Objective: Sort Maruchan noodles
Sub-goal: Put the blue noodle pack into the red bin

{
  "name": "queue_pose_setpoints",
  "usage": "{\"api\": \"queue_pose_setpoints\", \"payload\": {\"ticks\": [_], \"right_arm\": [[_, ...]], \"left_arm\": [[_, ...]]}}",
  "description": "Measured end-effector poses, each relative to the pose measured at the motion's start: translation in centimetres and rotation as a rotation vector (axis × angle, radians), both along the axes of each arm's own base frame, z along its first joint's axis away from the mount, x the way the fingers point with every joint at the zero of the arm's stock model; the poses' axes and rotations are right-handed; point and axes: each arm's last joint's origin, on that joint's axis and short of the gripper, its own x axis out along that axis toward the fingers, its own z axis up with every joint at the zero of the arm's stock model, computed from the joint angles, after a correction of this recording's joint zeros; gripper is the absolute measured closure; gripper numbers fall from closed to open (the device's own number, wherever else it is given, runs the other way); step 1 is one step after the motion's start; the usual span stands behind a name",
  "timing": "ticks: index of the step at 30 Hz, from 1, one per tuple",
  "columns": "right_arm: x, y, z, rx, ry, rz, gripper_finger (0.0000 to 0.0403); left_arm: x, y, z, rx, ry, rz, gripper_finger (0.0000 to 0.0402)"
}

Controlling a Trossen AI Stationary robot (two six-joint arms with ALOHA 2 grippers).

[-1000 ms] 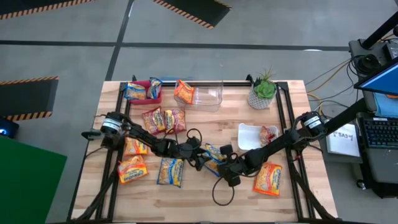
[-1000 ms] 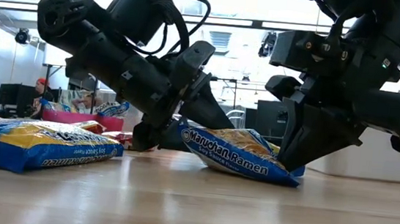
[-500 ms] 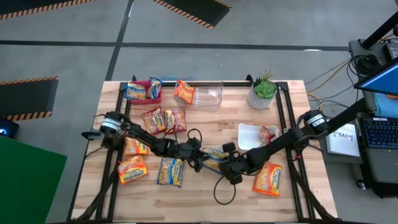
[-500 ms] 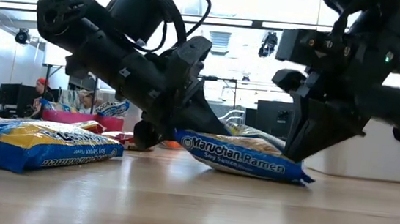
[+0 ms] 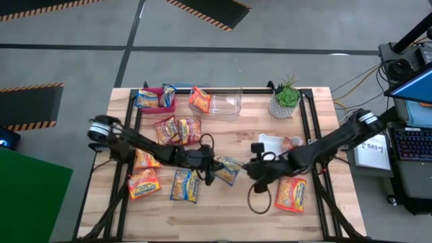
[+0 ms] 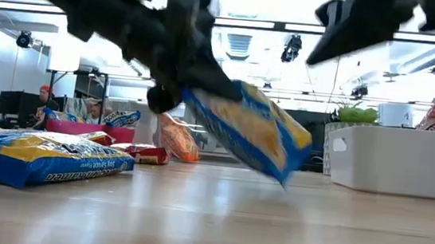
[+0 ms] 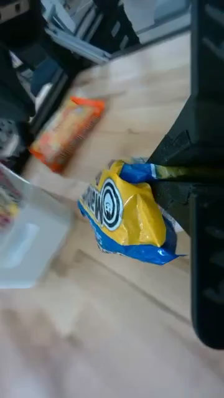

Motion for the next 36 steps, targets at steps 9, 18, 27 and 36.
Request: {"api": "queue_pose_setpoints", "payload": {"ticks": [9,18,27,36], "right_arm": [[-2.5,-1.7,4.9,-0.001,-0.190,-0.013,0.0394],[-2.0,-2.5,5.5,-0.052,-0.246,0.002,0.0394],[-1.3,-4.0,5.6,-0.104,-0.257,-0.028,0.0394],[-0.9,-6.5,4.4,-0.123,-0.231,-0.119,0.0394]], "left_arm": [[-4.5,2.0,6.6,0.175,0.033,0.138,0.0402],[-11.3,7.1,11.0,0.280,0.146,0.399,0.0402],[-17.6,13.6,15.6,0.377,0.409,0.753,0.0401],[-19.1,20.0,15.1,0.381,0.700,0.864,0.0401]]}}
